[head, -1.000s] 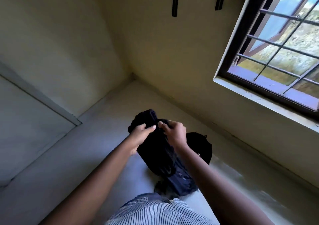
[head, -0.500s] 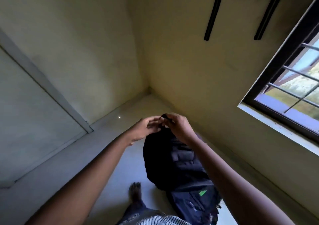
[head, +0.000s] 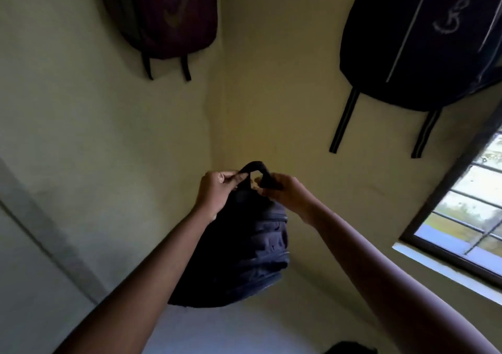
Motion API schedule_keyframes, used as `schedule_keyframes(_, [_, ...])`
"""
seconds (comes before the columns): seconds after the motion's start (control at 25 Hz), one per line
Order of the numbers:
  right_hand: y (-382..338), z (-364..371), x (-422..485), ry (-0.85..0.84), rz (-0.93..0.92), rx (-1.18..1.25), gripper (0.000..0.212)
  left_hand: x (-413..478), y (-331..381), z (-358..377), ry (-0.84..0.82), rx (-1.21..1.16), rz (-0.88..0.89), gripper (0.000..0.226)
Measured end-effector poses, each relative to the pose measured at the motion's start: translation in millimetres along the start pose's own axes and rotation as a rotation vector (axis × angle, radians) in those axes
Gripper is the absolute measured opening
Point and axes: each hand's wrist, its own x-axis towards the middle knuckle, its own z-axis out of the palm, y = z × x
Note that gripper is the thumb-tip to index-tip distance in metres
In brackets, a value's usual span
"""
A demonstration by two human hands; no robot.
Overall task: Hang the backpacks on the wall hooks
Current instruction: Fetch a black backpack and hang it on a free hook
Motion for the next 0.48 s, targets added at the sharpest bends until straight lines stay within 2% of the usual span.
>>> schedule_keyframes(0.04, [-6, 1, 13, 0.038, 0.021, 0.008, 0.019, 15, 8, -8, -0.011, 0.054, 0.044, 0.012])
schedule_keyframes(0.12, [-20, -2, 38, 0.118, 0.04, 0.089, 0.013, 48, 24, -20, 0.003, 0.164, 0.136, 0.021])
schedule_keyframes(0.28, [-68, -17, 109, 0.193, -0.055, 0.176, 0.015, 131, 60, -45, 0.057, 0.244, 0.279, 0.027])
schedule_keyframes(0.48, [-128, -62, 203, 0.304, -0.184, 0.051, 0.027, 239, 110, -50, 0.031, 0.071, 0.357, 0.016])
